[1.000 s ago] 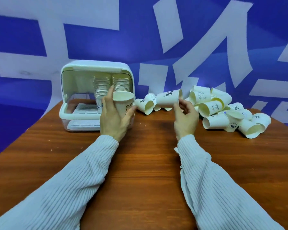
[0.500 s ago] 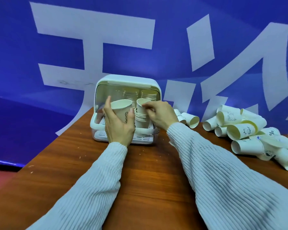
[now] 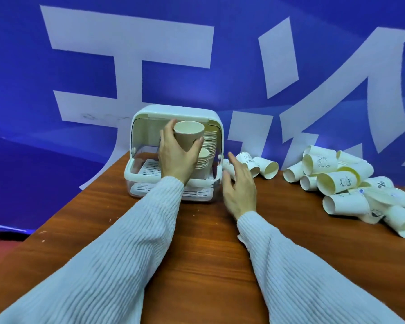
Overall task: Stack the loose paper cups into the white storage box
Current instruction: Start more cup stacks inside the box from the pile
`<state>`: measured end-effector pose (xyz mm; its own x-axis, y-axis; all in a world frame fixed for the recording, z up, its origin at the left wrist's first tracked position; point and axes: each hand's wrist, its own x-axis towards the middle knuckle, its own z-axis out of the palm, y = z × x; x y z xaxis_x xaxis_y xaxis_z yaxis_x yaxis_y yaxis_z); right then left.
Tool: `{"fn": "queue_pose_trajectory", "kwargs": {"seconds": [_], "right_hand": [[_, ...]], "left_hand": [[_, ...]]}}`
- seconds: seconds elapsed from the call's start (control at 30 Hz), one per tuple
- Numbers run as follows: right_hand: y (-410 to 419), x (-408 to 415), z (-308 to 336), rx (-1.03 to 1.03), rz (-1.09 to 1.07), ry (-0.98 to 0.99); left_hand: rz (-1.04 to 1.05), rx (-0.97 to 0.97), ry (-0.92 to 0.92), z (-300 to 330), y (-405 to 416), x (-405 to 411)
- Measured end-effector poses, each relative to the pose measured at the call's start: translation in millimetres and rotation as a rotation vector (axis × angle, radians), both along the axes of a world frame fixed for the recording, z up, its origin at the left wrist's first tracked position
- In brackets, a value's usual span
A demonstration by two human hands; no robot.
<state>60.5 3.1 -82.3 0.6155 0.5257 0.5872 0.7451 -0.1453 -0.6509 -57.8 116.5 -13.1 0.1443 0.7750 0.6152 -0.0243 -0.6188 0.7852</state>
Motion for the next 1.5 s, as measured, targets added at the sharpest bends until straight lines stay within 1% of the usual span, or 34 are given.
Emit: {"fn": "queue_pose_trajectory", "kwargs": {"seconds": [0.1, 0.17, 0.2, 0.3, 0.37, 0.43, 0.47, 0.53, 0.6, 0.67, 0.7, 0.8, 0.9, 0.93, 0.97, 1.03, 1.07, 1.1, 1.2, 1.23, 1.27, 1.3, 1.33, 1.4, 1.43, 1.47, 1.5], "right_hand": [[-8, 11, -16, -0.055, -0.023, 0.223], [-9, 14, -17, -0.057, -0.032, 0.276], [-9, 14, -16, -0.055, -0.018, 0.282], [-9, 12, -13, -0.041, 0.026, 0.310], [-8, 14, -15, -0.017, 0.017, 0.331], [-6, 18, -18, 0.022, 0.008, 0.372], [-4, 20, -20, 0.046, 0.001, 0.383], [0, 24, -20, 0.097, -0.033, 0.379], [6, 33, -18, 0.116, -0.132, 0.283], [11, 43, -17, 0.070, -0.236, 0.155], [13, 50, -18, 0.022, -0.258, 0.125], [24, 70, -25, -0.160, -0.224, 0.127], [34, 80, -31, -0.296, -0.120, 0.176], [34, 79, -30, -0.279, -0.142, 0.193], [32, 77, -27, -0.188, -0.188, 0.210], [20, 66, -15, 0.148, -0.233, 0.299], [11, 60, -8, 0.308, -0.193, 0.350], [3, 56, -2, 0.401, -0.103, 0.378], [-17, 41, 9, 0.412, 0.230, 0.399], [-20, 41, 8, 0.421, 0.302, 0.444], [-21, 42, 8, 0.434, 0.311, 0.488], [-21, 45, 7, 0.451, 0.283, 0.525], [-19, 52, 4, 0.467, 0.201, 0.537], [-14, 74, -3, 0.449, -0.051, 0.479], [-13, 88, -7, 0.372, -0.190, 0.404], [-11, 100, -13, 0.248, -0.295, 0.348], [-9, 109, -17, 0.072, -0.374, 0.316]], "left_hand": [[0.015, 0.021, -0.027, 16, 5, 11], [-0.004, 0.050, 0.016, 17, 8, 19], [-0.012, 0.071, 0.079, 15, 10, 24], [0.033, 0.110, 0.365, -2, 18, 32], [0.102, 0.148, 0.554, -18, 21, 32], [0.213, 0.225, 0.716, -32, 23, 32], [0.250, 0.267, 0.761, -35, 22, 32], [0.252, 0.333, 0.830, -34, 21, 33], [0.226, 0.349, 0.898, -33, 22, 32], [0.254, 0.379, 0.898, -38, 23, 29], [0.289, 0.421, 0.864, -43, 20, 25], [0.364, 0.635, 0.661, -65, 9, 19], [0.354, 0.795, 0.549, -77, 7, 23], [0.345, 0.830, 0.518, -78, 7, 25], [0.328, 0.870, 0.490, -78, 5, 27], [0.262, 0.956, 0.444, -77, -4, 30], [0.221, 0.992, 0.440, -77, -9, 31], [0.179, 1.017, 0.465, -77, -14, 33], [0.047, 1.028, 0.631, -79, -26, 39], [0.007, 1.002, 0.683, -81, -29, 41], [-0.024, 0.972, 0.719, -82, -33, 42], [-0.044, 0.947, 0.717, -84, -35, 43], [-0.061, 0.919, 0.692, -83, -36, 42], [-0.083, 0.882, 0.601, -80, -37, 40], [-0.087, 0.885, 0.569, -79, -39, 39], [-0.092, 0.895, 0.546, -79, -40, 40], [-0.109, 0.910, 0.536, -79, -41, 39]]}}
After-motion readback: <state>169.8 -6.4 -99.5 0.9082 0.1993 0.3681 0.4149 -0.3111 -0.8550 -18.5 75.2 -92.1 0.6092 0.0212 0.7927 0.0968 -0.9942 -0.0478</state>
